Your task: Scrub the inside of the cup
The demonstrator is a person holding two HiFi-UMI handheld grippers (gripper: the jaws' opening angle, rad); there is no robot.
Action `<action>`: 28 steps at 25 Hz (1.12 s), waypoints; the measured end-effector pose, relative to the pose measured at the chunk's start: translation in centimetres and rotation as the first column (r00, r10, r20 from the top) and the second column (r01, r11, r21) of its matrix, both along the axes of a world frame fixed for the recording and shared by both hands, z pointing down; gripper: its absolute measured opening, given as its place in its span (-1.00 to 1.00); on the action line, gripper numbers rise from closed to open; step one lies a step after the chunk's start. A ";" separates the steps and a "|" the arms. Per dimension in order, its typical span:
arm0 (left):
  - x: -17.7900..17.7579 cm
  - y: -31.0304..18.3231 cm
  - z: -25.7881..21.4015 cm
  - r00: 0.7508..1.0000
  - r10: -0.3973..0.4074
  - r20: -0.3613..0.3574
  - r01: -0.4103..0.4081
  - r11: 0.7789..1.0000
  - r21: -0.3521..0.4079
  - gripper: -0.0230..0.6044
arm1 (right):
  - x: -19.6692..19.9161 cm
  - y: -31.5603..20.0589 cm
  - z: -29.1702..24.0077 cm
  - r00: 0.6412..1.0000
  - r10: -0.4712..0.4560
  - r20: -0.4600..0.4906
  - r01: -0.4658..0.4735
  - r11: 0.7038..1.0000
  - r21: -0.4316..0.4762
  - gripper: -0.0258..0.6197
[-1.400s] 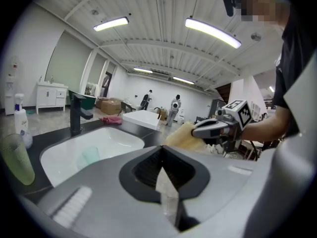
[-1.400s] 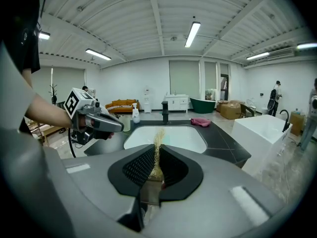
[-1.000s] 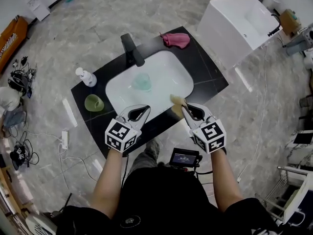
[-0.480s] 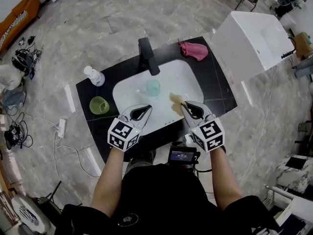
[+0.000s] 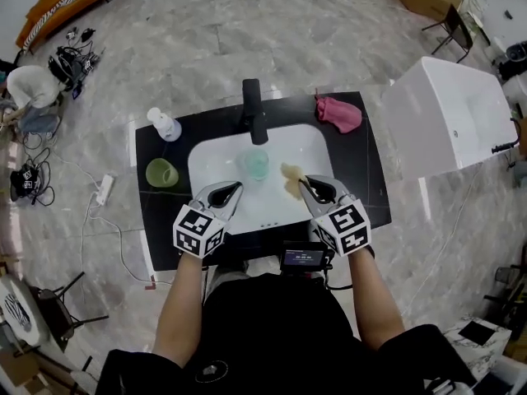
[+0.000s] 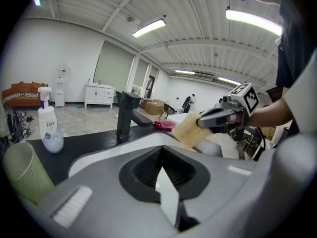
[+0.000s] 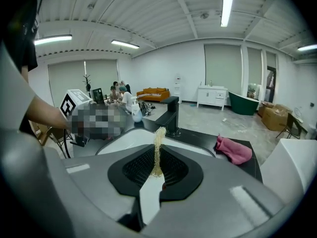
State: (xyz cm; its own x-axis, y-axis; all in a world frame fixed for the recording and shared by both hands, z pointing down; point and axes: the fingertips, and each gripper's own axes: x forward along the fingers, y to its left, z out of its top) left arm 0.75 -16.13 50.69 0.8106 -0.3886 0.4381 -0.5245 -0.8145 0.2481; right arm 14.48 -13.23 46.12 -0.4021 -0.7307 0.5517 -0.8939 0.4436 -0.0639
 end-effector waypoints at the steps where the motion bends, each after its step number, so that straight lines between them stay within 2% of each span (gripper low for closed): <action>1: 0.0 -0.1 -0.2 1.000 -0.023 0.003 0.023 1.000 0.003 -0.93 | 0.3 -0.4 0.0 1.000 -0.020 -0.001 0.020 1.000 0.001 -0.81; 4: 0.4 -0.4 -0.6 0.997 -0.078 0.005 0.078 0.997 0.015 -0.93 | 1.3 -1.6 -0.2 0.997 -0.072 -0.011 0.072 0.997 0.003 -0.81; 11: 0.4 -0.1 -0.5 0.990 -0.143 0.015 0.142 0.990 0.015 -0.93 | 1.4 -2.5 -0.1 0.988 -0.155 -0.012 0.155 0.988 0.003 -0.81; 19: -0.5 0.4 -0.2 0.995 -0.090 0.043 0.089 0.996 0.013 -0.93 | -0.3 -2.7 0.3 0.994 -0.105 0.026 0.105 0.994 0.010 -0.81; 28: -1.2 0.3 0.0 0.998 -0.055 0.033 0.055 0.998 -0.007 -0.93 | -1.0 -2.4 0.4 0.997 -0.079 0.025 0.079 0.997 0.003 -0.81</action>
State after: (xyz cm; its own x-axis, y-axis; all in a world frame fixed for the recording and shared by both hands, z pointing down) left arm -0.47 -15.80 50.67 0.7730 -0.4287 0.4676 -0.5767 -0.7821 0.2362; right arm 13.44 -15.65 46.53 -0.4723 -0.6972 0.5393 -0.8541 0.5132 -0.0846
